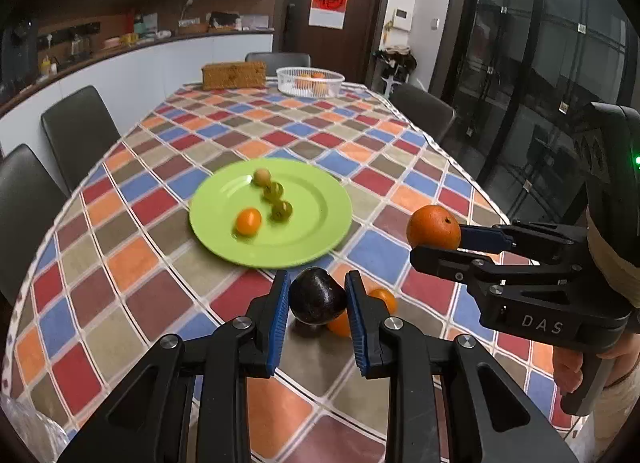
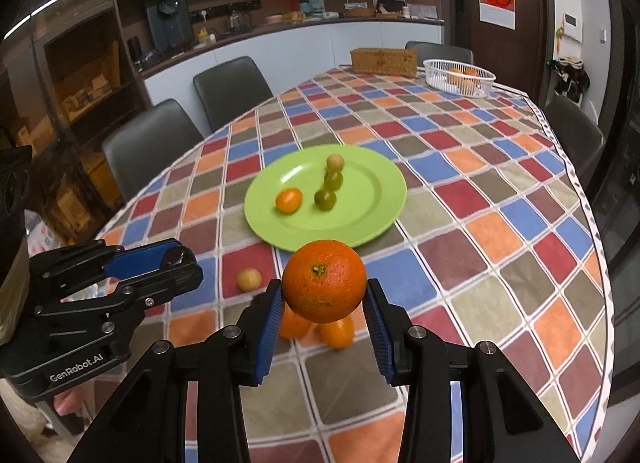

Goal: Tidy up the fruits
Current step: 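Carry the plum and orange onto the green plate and open both tools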

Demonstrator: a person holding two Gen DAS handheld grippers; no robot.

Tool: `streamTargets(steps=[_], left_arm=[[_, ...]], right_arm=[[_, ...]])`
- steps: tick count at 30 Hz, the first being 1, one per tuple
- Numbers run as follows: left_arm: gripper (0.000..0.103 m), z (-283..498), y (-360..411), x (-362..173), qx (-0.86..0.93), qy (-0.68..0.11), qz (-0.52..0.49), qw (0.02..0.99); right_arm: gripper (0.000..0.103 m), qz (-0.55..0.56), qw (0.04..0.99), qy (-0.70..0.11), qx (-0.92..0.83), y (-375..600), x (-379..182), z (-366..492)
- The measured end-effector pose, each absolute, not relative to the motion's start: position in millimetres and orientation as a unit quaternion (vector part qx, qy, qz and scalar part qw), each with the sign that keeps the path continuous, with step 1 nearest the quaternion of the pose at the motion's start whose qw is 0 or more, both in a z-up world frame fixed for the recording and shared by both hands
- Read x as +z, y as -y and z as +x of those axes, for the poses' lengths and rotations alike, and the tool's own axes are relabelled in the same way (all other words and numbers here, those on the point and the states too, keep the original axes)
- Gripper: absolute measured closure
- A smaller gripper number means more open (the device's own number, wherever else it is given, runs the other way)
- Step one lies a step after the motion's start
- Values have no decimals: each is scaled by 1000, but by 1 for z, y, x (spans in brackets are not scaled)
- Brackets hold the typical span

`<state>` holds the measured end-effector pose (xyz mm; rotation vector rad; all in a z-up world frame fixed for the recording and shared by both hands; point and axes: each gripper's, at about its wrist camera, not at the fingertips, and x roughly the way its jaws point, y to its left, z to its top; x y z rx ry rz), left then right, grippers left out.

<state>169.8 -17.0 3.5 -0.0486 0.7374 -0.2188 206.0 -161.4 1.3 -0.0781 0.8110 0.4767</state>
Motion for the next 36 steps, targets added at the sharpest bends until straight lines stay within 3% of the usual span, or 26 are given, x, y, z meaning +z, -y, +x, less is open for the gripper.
streamTargets(steps=[17,36], left_arm=[[75,217,-10,27,-104,-330,-35,937],[75,316,-38,-15,-89,-379,-66,919]], right_arm=[[62,-22,904,-364,223,134,32,250],[61,-30,887,-417,199,115,-4,340]])
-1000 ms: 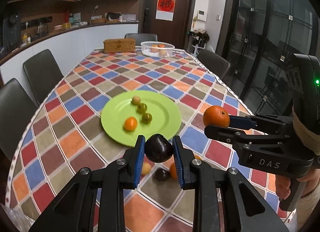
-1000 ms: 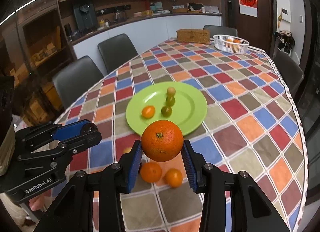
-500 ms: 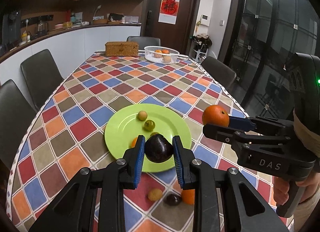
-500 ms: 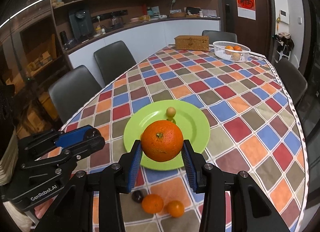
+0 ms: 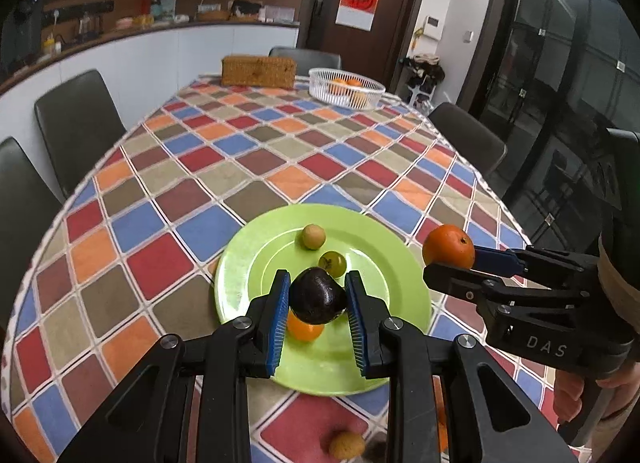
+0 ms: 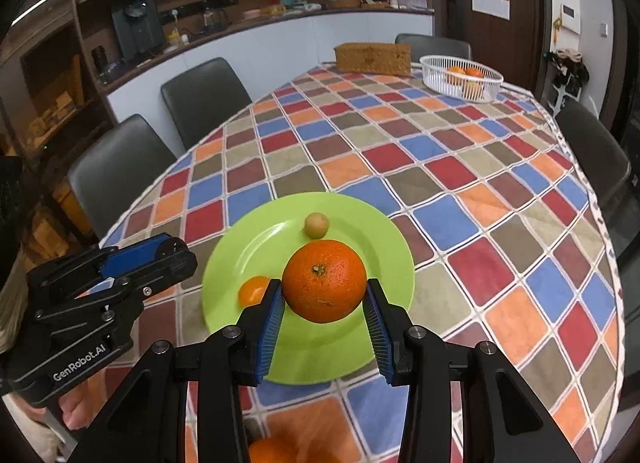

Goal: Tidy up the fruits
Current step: 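Carry the plum and orange onto the green plate and open both tools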

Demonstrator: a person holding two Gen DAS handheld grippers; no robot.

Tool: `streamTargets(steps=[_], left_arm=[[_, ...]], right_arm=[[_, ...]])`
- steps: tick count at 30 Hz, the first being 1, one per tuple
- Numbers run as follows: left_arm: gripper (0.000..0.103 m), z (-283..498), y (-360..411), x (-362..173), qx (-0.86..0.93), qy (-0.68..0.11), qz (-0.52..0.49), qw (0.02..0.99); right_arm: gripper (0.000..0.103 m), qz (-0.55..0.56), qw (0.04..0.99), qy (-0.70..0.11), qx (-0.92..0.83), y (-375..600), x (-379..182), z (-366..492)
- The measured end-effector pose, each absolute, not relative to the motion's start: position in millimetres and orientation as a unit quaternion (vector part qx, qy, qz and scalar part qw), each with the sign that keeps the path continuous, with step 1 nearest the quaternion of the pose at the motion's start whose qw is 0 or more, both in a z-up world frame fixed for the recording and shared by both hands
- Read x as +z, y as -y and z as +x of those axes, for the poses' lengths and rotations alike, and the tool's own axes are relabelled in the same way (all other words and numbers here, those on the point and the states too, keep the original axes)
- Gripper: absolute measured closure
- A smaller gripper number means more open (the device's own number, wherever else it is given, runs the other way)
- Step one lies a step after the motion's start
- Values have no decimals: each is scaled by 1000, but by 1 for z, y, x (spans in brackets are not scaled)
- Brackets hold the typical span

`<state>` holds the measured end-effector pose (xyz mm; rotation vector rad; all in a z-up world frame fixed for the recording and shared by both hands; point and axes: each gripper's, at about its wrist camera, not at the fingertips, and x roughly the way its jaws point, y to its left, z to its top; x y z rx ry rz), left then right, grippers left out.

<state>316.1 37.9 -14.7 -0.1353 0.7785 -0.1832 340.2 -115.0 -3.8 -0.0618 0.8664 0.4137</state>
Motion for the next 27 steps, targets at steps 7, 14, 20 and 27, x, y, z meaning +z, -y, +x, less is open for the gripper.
streamTargets(steps=[7,14,20,27], left_arm=[[75,349,-43,-40,-97,-421,-76,899],[75,368,-45,-62,-98,-451,-78,884],[75,374,-45,-68,-93,-461,-73,880],[65,370,-46,-62,-88,-455,-68,883]], right_arm=[[61,-21,873,-447,192,111,-30,369],[62,-18,863,-470,186,107,-52,385],[61,-14,858,-479,186,106,-60,390],[59,-16,861,-473,188,105,-58,388]])
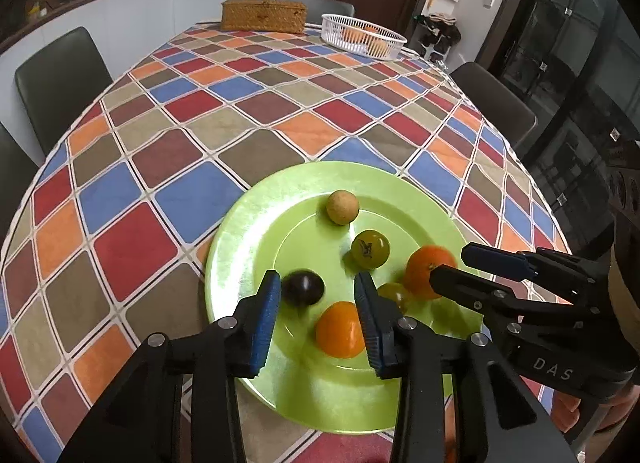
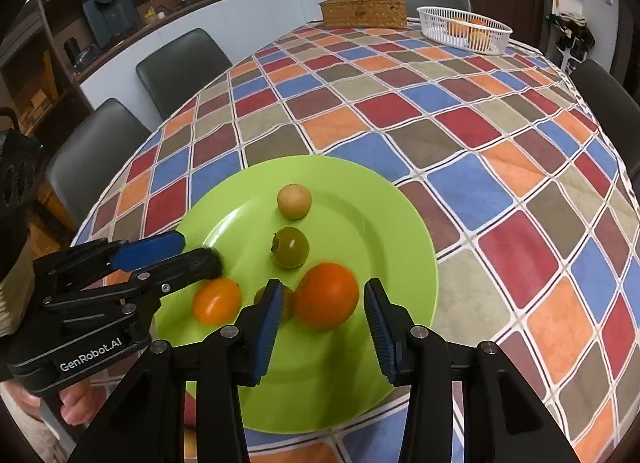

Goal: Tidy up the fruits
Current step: 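Carry the plum and orange onto the green plate and open both tools, then withdraw both open tools from the plate toward the remaining fruits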

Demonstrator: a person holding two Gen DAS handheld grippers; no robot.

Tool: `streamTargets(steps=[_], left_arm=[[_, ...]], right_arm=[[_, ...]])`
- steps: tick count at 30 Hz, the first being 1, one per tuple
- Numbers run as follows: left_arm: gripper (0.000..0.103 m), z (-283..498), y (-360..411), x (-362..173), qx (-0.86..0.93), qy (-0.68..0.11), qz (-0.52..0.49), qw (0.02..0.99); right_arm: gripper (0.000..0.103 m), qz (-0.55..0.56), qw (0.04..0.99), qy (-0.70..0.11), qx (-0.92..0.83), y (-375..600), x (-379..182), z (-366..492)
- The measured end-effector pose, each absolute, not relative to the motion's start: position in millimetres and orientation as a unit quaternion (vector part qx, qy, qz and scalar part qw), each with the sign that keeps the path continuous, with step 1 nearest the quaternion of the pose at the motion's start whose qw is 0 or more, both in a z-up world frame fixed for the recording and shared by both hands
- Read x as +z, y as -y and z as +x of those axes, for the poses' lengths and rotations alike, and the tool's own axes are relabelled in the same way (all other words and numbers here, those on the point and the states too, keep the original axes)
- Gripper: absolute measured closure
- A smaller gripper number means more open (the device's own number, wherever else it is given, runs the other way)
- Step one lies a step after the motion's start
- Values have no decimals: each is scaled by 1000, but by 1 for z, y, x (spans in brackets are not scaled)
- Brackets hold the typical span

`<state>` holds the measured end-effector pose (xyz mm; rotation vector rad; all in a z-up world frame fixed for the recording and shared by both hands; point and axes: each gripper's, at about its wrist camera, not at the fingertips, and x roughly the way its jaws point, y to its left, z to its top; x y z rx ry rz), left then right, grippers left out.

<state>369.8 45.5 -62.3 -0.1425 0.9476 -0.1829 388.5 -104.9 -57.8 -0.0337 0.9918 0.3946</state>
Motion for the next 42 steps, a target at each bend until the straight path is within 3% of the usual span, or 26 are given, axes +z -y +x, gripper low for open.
streamTargets(steps=[7,11,17,20,31,42], left_arm=[[59,344,-41,-35,-84,-428,-50,898],[54,319,-35,-12,-90,-401,-34,911],[47,280,-26,18,-95,-365,-9,926],[44,261,-23,29,-98,-351,-4,931],[38,209,-16,38,-92,-328,36,940],[35,184,-14,13,-93,-343,73,932]], right_arm=[[59,-31,876,-443,186,110,-34,367],[50,-33,885,-423,190,114,-16,348],[50,-40,898,-394,193,122,12,313],[45,-41,903,-384,189,126,21,295],[45,-46,908,-372,184,132,34,242],[45,-50,909,-394,129,144,15,208]])
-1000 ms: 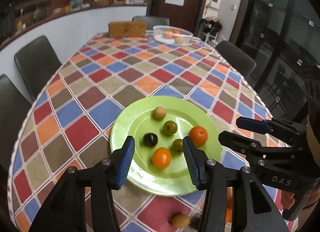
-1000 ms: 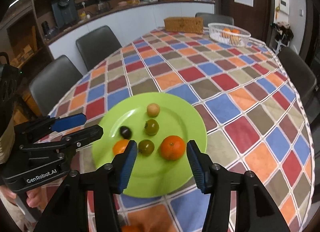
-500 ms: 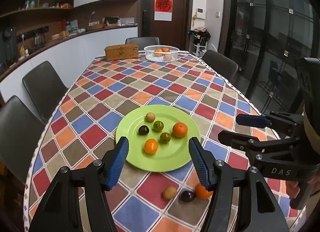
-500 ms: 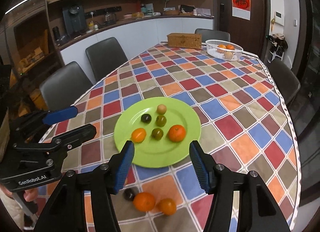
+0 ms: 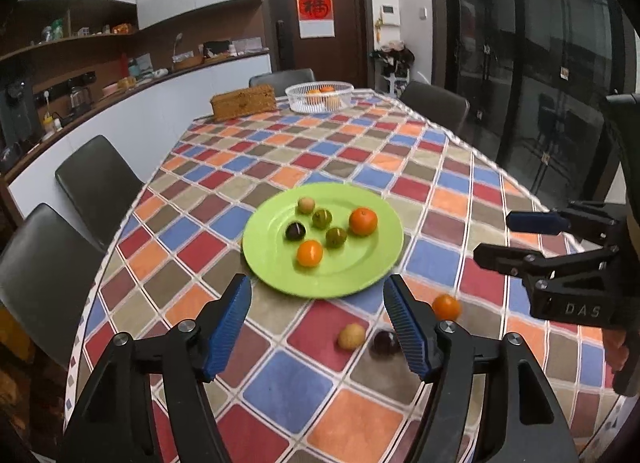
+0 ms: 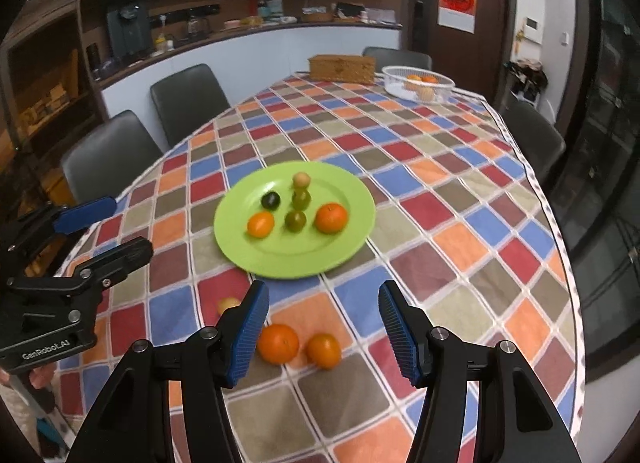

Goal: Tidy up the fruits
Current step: 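Withdraw both open tools from the plate toward the remaining fruits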

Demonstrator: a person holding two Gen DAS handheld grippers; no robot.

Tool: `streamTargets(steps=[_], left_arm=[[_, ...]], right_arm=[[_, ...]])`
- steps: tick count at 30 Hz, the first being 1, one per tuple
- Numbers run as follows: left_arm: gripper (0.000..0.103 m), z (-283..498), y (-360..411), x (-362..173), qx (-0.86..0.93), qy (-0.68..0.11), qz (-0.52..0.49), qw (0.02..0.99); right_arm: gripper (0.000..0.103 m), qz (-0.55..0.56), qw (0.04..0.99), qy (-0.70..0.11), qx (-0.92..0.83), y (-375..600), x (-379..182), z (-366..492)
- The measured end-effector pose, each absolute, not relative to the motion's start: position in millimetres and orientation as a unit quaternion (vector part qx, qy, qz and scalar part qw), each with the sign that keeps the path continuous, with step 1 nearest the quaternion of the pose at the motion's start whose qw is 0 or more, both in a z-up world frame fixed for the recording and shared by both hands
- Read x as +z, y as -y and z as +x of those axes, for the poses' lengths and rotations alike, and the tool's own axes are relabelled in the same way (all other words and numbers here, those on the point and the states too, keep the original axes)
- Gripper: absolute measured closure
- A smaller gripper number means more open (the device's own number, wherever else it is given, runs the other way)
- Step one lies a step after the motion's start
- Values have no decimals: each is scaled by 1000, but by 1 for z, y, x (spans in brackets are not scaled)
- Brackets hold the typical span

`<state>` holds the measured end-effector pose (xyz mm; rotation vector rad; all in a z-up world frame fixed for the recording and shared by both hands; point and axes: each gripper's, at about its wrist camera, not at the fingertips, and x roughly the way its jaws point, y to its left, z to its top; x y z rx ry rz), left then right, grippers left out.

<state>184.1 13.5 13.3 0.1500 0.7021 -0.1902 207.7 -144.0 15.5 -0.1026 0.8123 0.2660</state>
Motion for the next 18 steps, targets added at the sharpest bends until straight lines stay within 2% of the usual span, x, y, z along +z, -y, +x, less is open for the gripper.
streamTargets(steps=[18], left_arm=[[36,202,-6,-52,-117,-428,110,889]], right_arm=[[45,-65,866,-484,111,149,-53,206]])
